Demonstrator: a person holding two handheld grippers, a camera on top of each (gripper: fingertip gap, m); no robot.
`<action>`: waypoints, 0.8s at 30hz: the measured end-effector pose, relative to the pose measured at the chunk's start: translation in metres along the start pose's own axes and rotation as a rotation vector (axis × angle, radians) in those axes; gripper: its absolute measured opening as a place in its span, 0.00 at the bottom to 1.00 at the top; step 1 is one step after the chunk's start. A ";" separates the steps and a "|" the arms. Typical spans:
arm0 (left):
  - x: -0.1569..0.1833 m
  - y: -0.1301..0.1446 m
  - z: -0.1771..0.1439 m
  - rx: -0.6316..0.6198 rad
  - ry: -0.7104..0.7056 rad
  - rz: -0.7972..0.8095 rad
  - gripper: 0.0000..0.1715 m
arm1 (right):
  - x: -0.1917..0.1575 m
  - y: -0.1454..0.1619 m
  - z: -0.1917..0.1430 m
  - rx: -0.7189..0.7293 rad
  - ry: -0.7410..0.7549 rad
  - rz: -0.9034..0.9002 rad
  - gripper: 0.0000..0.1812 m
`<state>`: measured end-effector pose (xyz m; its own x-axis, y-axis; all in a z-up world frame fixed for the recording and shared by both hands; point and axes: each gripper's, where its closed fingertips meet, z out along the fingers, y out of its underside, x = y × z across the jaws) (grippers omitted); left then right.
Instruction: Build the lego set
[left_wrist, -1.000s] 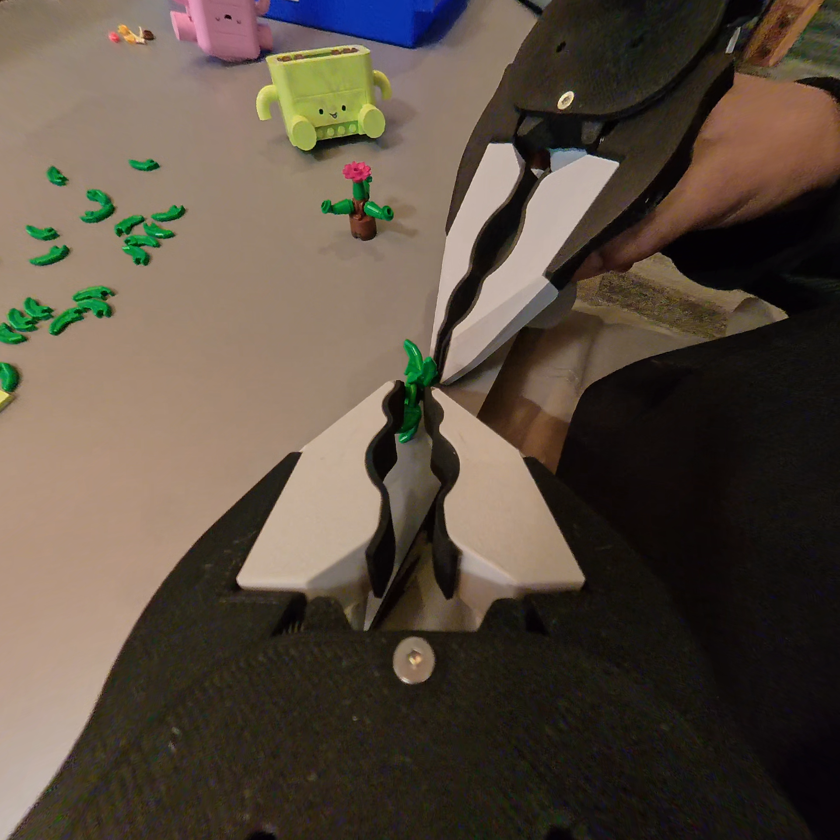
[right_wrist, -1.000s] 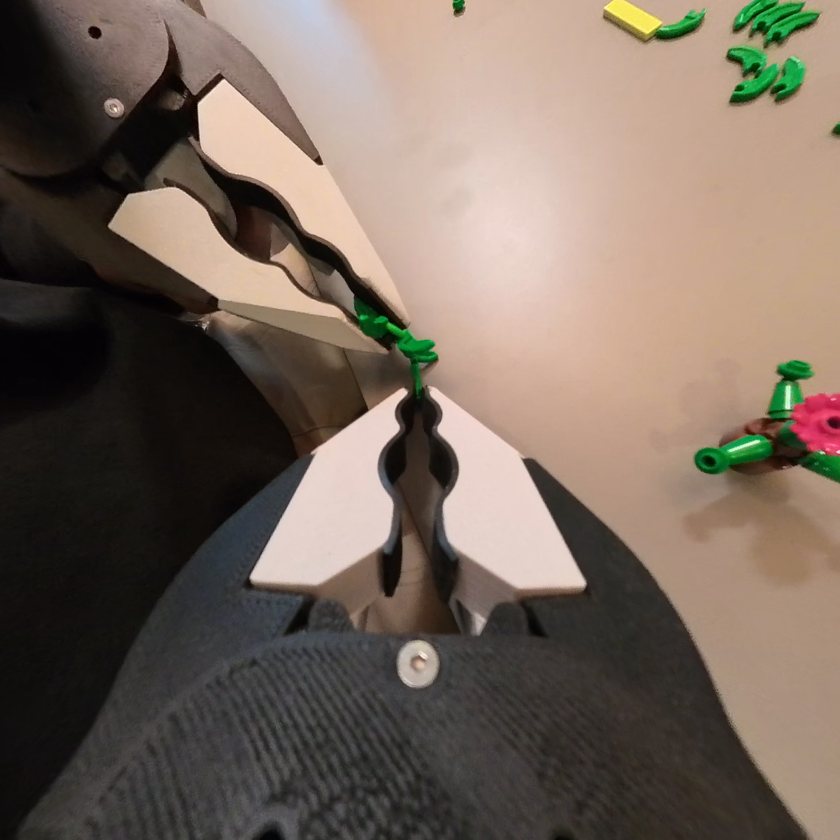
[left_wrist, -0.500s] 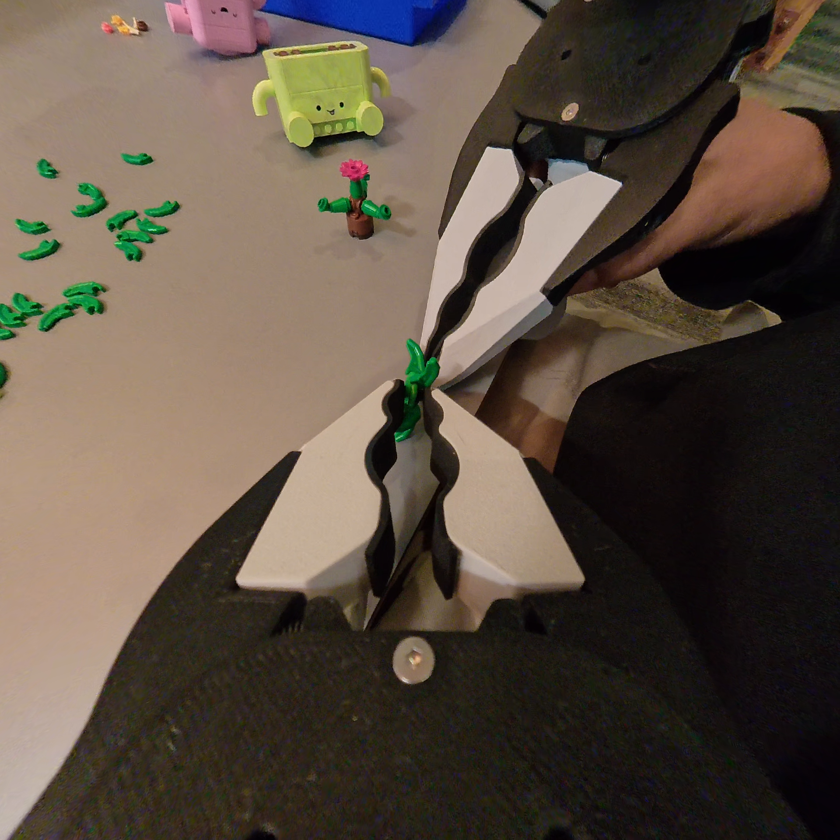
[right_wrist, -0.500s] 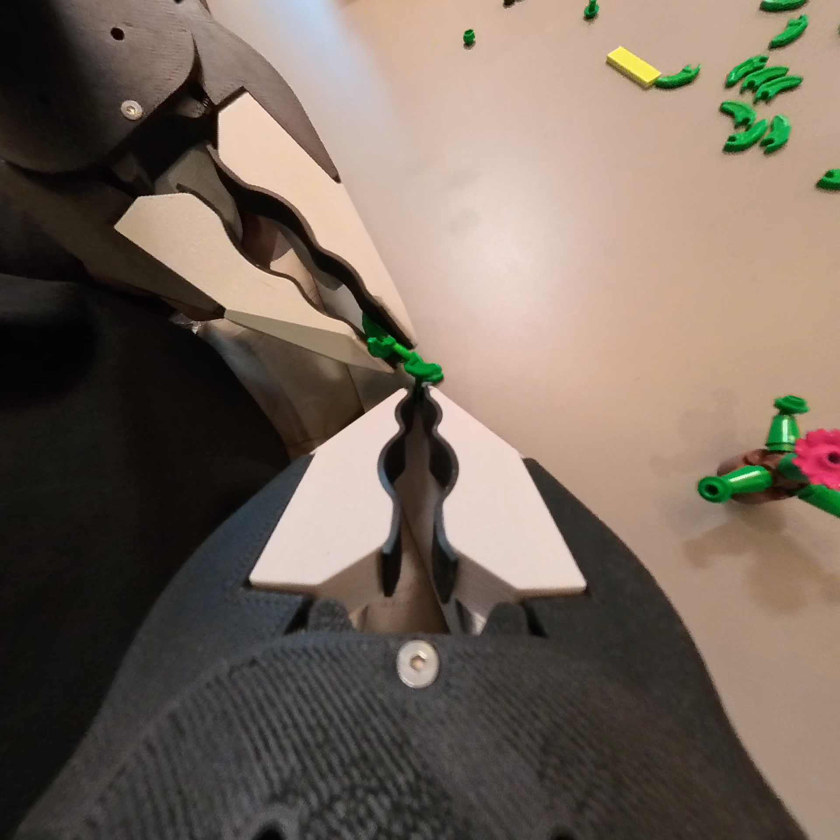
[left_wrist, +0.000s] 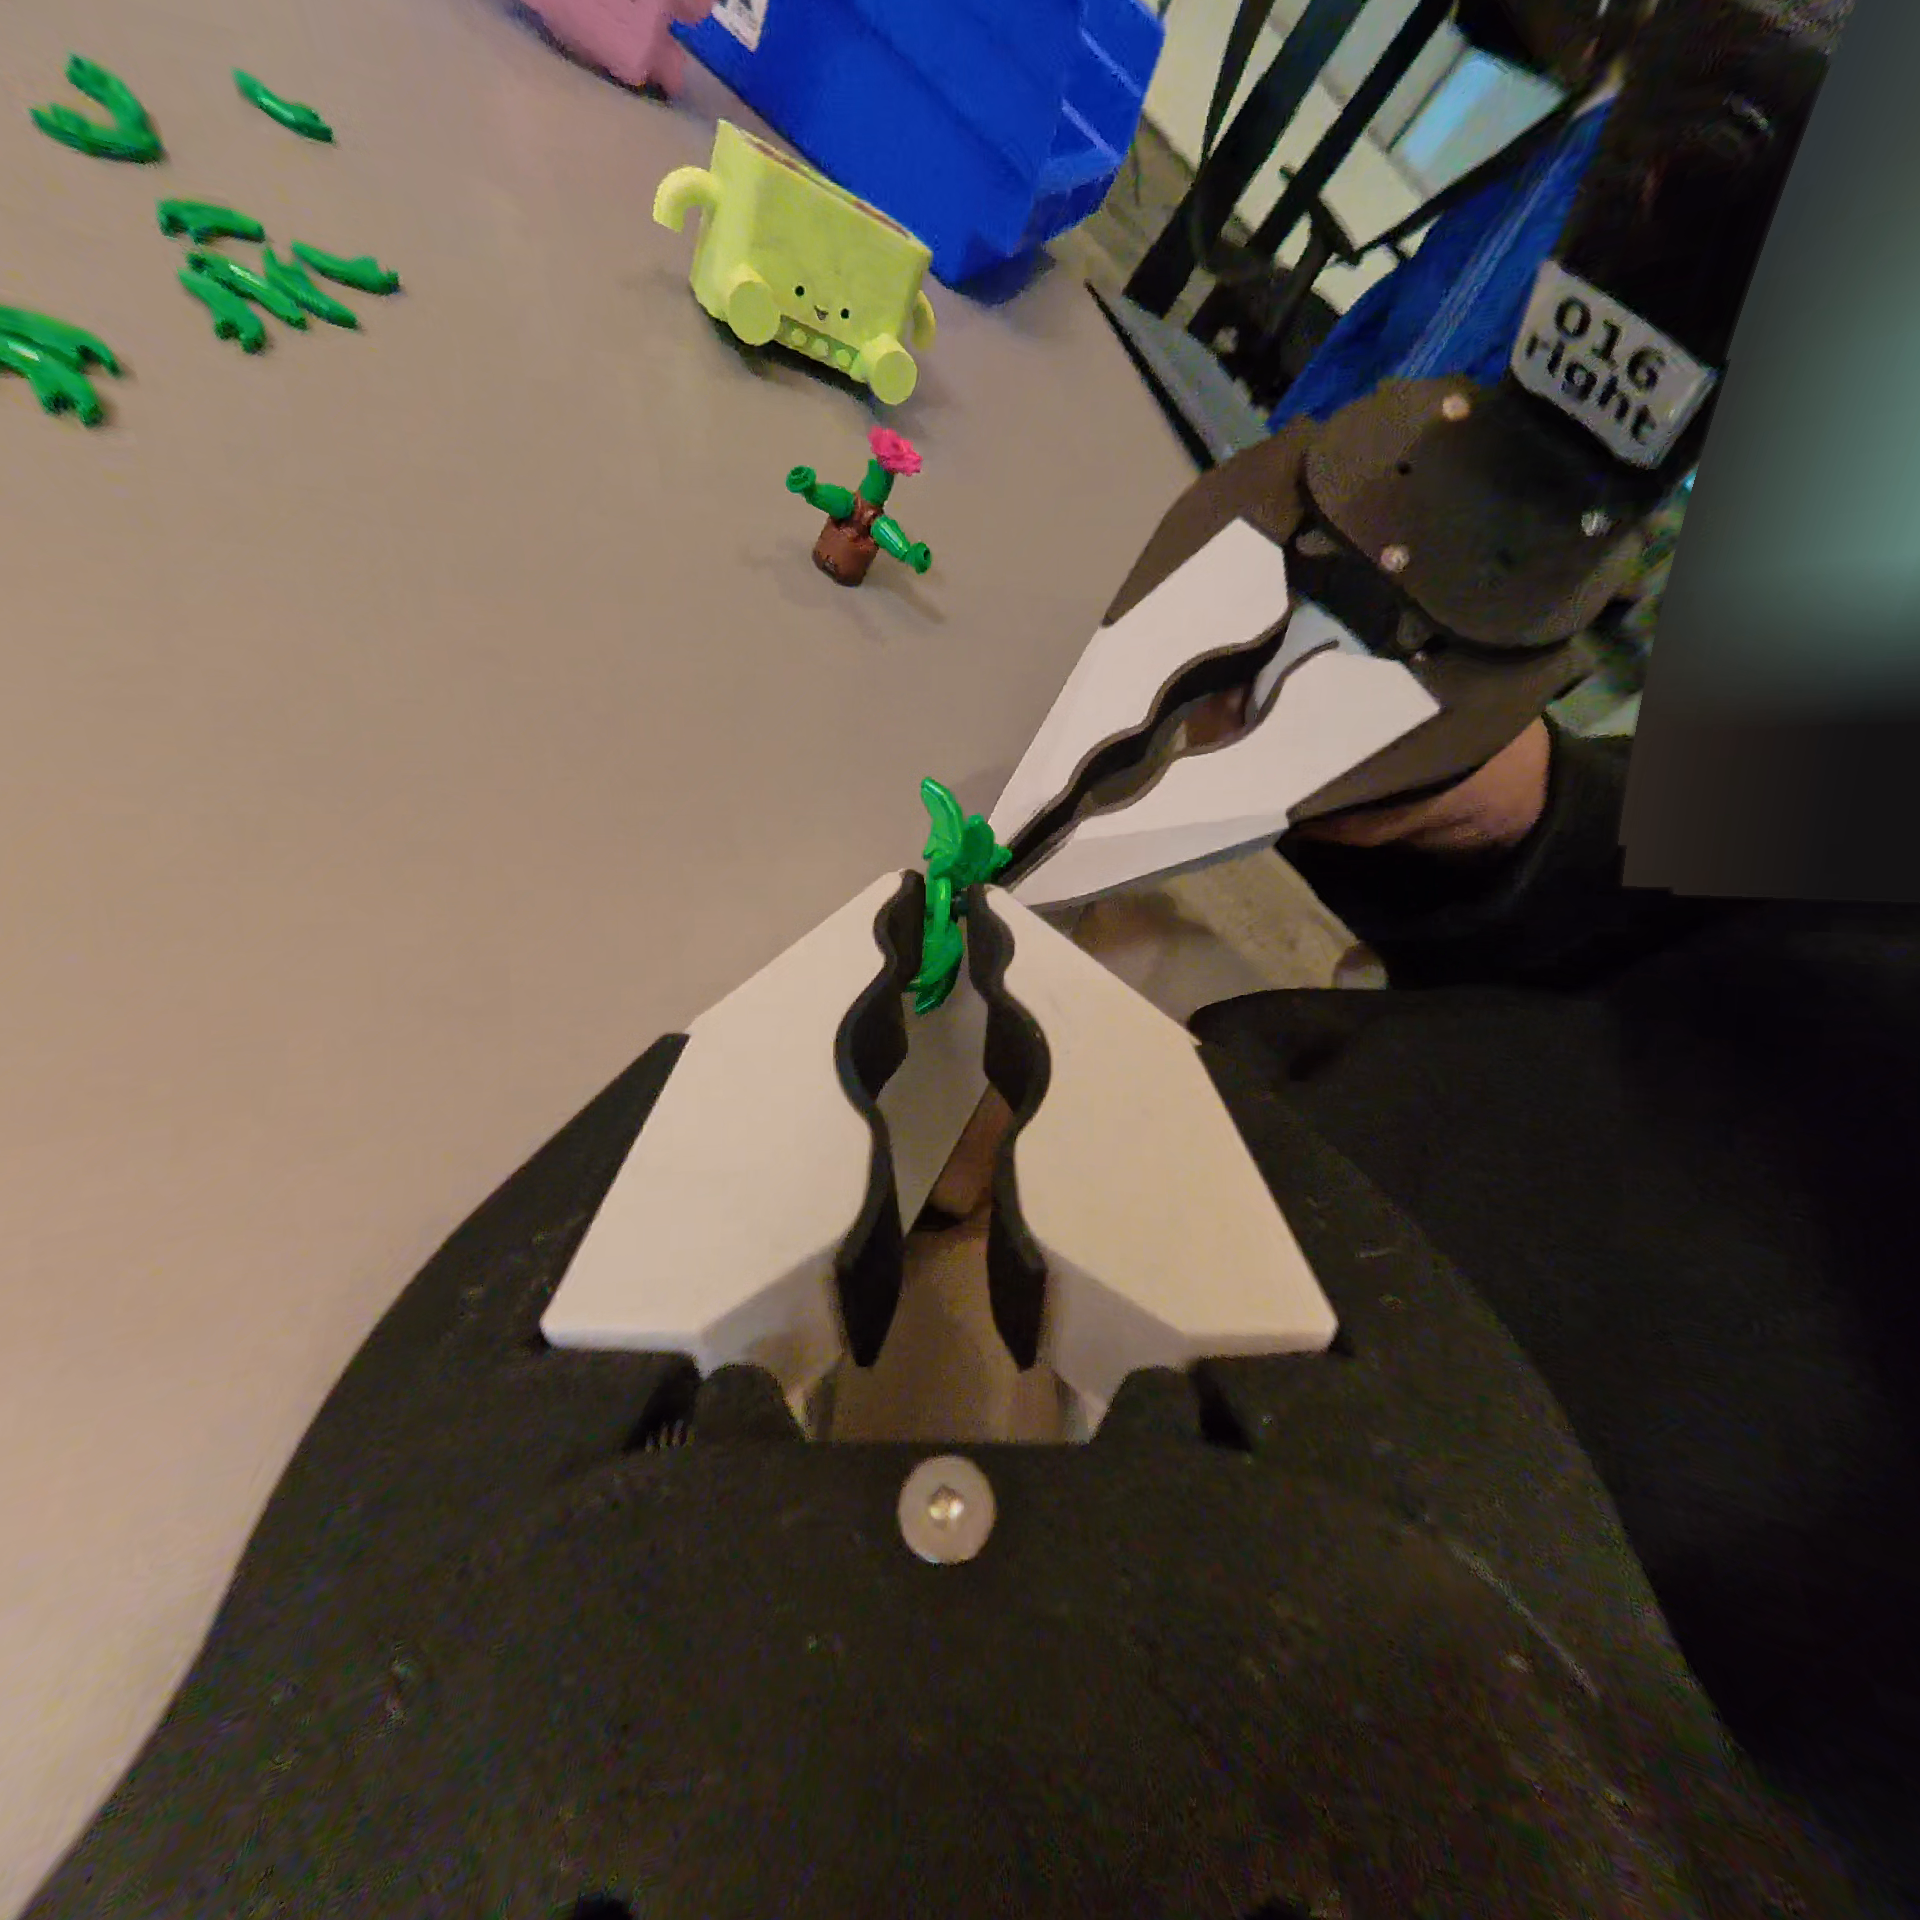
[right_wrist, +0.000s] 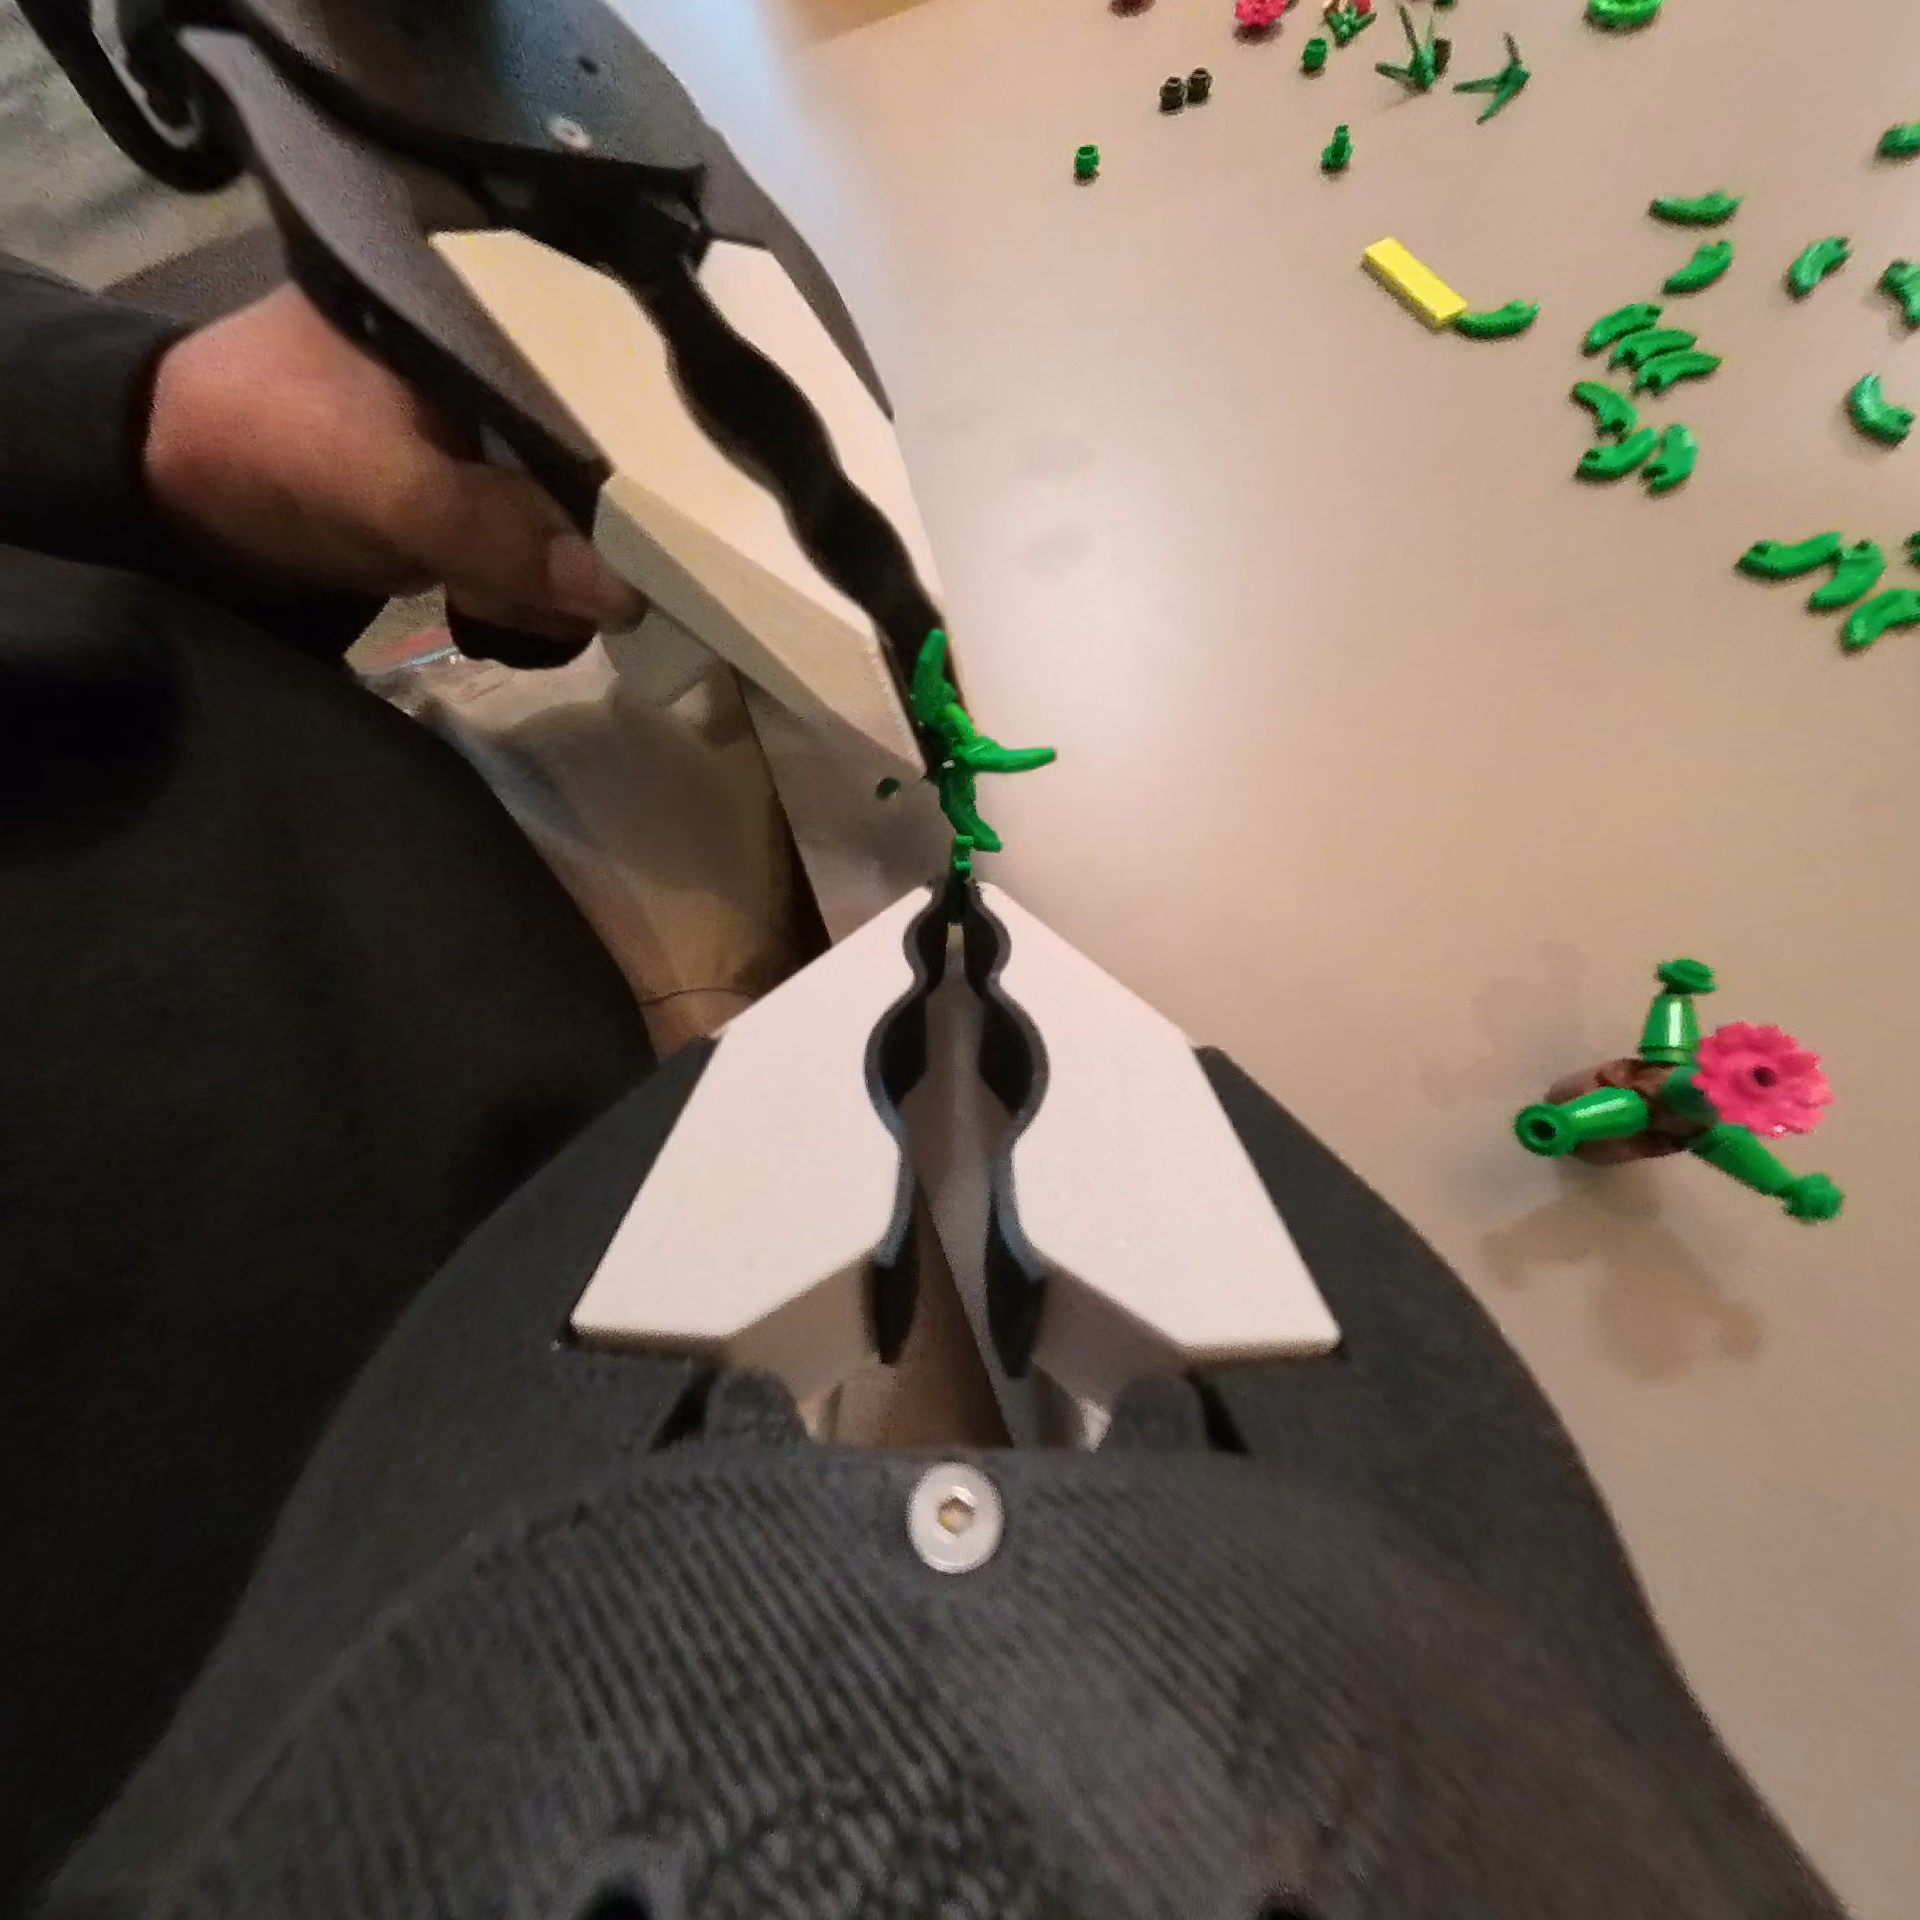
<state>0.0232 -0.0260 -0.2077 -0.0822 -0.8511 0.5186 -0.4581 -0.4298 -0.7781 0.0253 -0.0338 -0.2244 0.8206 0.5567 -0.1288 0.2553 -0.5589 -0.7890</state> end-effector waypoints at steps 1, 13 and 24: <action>-0.001 -0.001 -0.001 0.012 0.005 -0.018 0.03 | -0.001 -0.001 0.000 -0.003 0.008 -0.025 0.01; -0.006 0.007 0.003 -0.072 -0.071 -0.016 0.03 | 0.003 -0.009 0.002 -0.114 0.209 -0.349 0.01; -0.037 -0.009 -0.018 0.000 -0.116 -0.168 0.23 | 0.014 0.001 0.003 -0.154 0.250 -0.354 0.01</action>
<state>0.0148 0.0144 -0.2135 0.0975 -0.7965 0.5967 -0.4566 -0.5685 -0.6843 0.0357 -0.0251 -0.2286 0.7626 0.5749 0.2966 0.5998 -0.4565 -0.6571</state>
